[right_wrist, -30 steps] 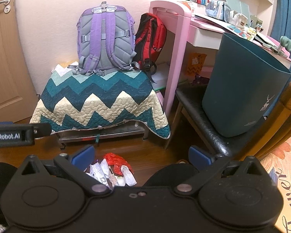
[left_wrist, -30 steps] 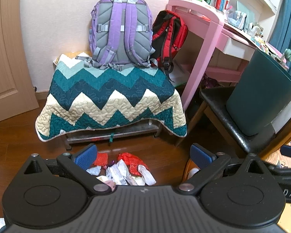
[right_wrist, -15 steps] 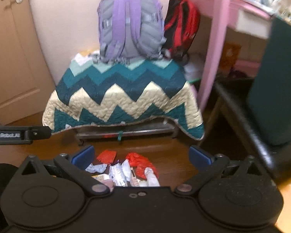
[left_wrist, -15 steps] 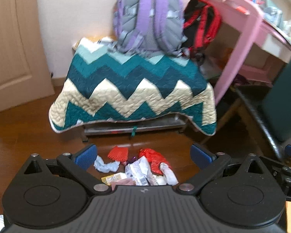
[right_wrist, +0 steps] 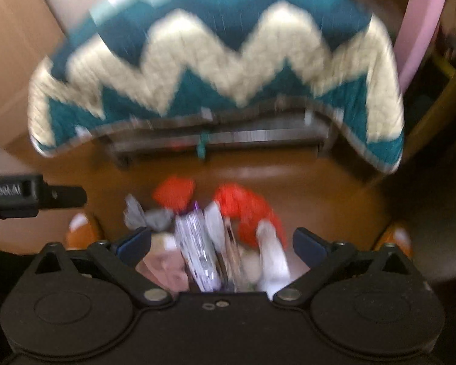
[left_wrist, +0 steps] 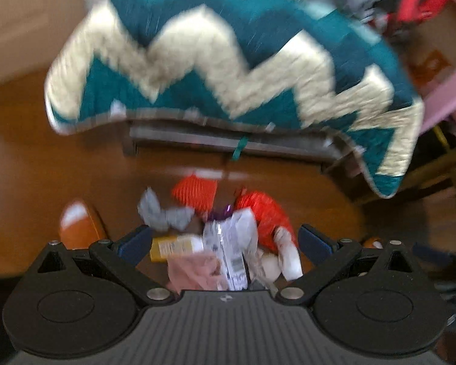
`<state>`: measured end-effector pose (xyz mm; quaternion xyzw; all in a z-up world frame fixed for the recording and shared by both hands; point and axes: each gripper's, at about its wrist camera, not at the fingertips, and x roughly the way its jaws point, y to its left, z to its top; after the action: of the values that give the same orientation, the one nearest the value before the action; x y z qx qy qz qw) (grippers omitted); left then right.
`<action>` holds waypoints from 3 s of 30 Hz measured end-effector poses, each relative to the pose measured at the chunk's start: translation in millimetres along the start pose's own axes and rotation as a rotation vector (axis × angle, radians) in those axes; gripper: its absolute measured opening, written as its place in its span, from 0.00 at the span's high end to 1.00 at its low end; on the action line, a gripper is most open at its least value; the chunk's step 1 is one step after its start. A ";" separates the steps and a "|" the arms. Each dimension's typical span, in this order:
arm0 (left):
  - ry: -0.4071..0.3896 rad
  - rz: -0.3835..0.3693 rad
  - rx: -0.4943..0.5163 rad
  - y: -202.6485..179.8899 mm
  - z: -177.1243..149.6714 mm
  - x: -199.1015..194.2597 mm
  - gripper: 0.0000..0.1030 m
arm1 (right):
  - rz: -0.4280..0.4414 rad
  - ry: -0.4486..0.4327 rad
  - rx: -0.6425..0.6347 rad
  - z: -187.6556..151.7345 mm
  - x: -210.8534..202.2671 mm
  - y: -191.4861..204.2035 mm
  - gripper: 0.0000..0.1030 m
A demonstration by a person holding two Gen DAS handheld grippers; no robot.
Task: Collect trash
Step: 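Lower left tool to grasp pink mesh net while right tool grasps clear wrapper, then carry pink mesh net and clear wrapper up toward the teal trash bin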
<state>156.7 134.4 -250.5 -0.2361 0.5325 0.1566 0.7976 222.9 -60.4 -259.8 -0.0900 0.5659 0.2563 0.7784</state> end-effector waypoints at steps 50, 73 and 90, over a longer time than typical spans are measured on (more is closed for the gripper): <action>0.558 0.111 -0.132 52.4 -96.0 306.8 0.83 | -0.026 0.594 -0.027 -82.9 240.3 -31.6 0.87; 0.176 0.017 0.083 -12.3 -25.4 74.8 0.85 | -0.065 0.078 -0.035 -4.2 15.0 -2.3 0.90; -0.342 -0.195 0.342 -124.0 1.2 -140.7 0.84 | -0.193 -0.484 -0.011 12.2 -241.5 -37.7 0.90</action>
<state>165.8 31.2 -94.1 -0.1181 0.3835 0.0245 0.9156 196.9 -159.0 -37.3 -0.0838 0.3505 0.1980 0.9115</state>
